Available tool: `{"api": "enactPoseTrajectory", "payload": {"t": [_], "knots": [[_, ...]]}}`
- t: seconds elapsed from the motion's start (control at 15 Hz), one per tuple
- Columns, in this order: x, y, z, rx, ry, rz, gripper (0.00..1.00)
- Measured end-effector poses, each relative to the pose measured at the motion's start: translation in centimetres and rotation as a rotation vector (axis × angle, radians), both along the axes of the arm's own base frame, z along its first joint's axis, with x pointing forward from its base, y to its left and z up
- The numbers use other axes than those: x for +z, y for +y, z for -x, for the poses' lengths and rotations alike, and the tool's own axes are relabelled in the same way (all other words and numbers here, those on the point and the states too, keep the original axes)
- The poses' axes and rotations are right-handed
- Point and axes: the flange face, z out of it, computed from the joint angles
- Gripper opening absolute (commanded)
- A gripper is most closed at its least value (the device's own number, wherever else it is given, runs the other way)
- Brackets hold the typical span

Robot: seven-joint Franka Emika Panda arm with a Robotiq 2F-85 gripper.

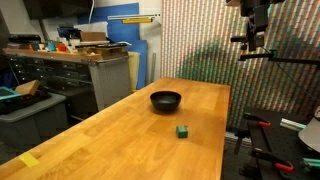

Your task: Put the block in the bowl

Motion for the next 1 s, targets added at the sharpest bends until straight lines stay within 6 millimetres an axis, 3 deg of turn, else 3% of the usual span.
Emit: {"api": "enactPoseTrajectory", "payload": {"t": [0.73,1.0], "knots": [[-0.2,0.1,-0.1,-0.009,-0.001,0.006,1.0],[-1.2,1.2,-1.1,-0.111,-0.028,0.028,1.0]]}}
